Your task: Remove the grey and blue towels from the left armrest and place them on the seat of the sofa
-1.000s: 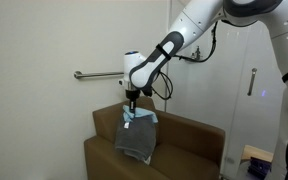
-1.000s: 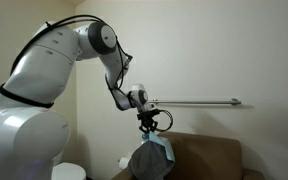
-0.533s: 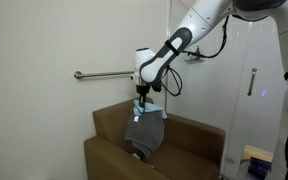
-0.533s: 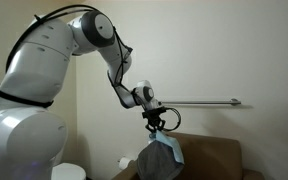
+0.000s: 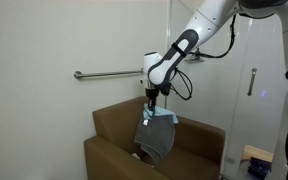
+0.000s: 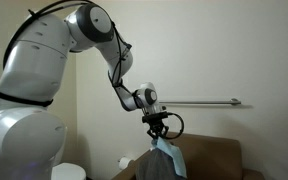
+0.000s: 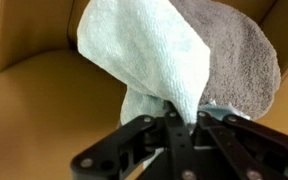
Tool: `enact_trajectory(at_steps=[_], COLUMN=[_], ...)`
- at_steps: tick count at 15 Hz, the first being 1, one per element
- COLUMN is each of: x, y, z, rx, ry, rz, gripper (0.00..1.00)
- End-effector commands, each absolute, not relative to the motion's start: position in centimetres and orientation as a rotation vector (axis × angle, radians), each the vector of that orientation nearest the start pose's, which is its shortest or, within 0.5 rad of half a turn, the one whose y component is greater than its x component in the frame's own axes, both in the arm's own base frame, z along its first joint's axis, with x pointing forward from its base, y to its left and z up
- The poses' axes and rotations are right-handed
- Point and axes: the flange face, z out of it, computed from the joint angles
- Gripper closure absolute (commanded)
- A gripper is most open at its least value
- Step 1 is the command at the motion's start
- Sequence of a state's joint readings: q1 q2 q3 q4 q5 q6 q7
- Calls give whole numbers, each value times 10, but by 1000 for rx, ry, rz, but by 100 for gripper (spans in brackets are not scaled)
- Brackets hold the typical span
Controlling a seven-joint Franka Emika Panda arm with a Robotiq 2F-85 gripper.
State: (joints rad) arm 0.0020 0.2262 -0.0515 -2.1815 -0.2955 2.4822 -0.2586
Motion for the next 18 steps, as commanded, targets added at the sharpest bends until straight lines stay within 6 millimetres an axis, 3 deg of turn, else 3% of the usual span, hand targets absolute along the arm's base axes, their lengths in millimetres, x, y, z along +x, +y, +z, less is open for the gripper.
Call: enact_trajectory(at_steps=[1,8,12,13,15,18], x=[537,526,526,536,541,547], y=[-48,-91,-96,-92,-87,-81], z=[283,257,252,251,250,249], rx=[-3254,-3256,-3255,-3255,-3255,-3258], ry=[-539,-116,-23,-19,-38,-62], rz=[-40,13,32,35,35,23], gripper=[95,95,95,95,65,47])
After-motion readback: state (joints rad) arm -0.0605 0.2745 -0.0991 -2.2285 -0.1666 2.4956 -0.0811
